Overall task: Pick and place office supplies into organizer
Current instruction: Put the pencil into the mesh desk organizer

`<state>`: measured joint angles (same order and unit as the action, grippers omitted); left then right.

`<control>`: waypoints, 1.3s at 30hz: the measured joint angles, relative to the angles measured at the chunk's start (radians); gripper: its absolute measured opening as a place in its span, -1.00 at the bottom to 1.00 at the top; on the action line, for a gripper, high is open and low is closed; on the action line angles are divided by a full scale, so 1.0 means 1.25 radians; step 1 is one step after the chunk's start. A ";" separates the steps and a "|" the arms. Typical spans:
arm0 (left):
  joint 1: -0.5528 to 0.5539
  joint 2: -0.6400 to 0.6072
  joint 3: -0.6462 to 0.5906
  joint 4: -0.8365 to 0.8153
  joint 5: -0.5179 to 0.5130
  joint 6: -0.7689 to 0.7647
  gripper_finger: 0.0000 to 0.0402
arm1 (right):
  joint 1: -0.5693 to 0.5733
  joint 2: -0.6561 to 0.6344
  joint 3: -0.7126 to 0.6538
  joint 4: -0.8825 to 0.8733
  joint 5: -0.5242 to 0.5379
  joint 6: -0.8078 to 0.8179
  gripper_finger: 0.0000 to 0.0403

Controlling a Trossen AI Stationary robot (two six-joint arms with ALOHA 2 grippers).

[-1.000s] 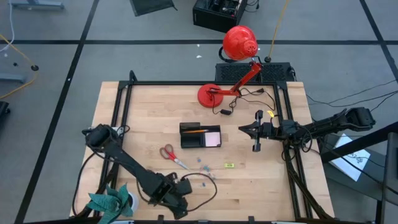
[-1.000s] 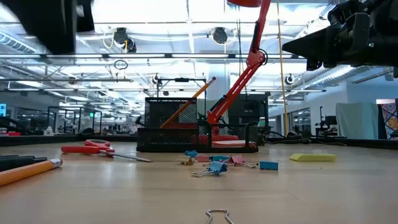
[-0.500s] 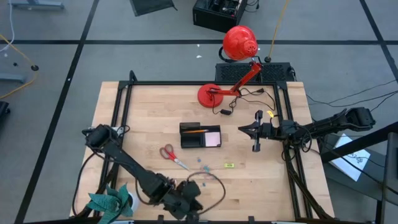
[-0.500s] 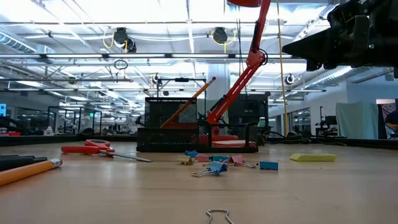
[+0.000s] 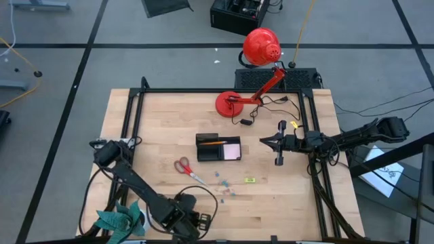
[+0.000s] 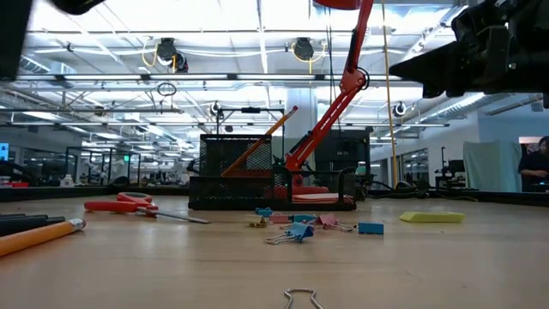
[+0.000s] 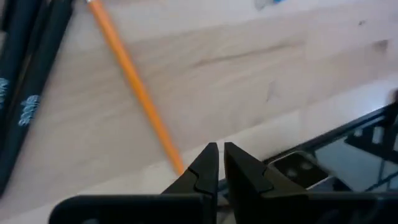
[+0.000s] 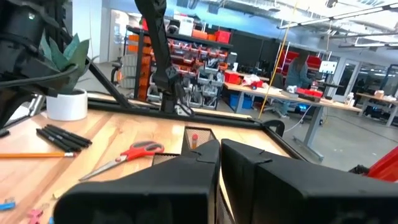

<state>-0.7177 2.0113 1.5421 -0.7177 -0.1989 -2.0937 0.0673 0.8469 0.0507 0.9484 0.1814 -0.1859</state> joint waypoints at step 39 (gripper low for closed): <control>0.118 0.049 0.000 -0.104 0.197 0.088 -0.36 | 0.000 0.000 0.000 -0.049 -0.001 -0.007 -0.96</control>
<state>-0.5705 2.0731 1.5417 -0.8474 0.0478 -1.9840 0.0669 0.8471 0.0509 0.8872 0.1806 -0.1951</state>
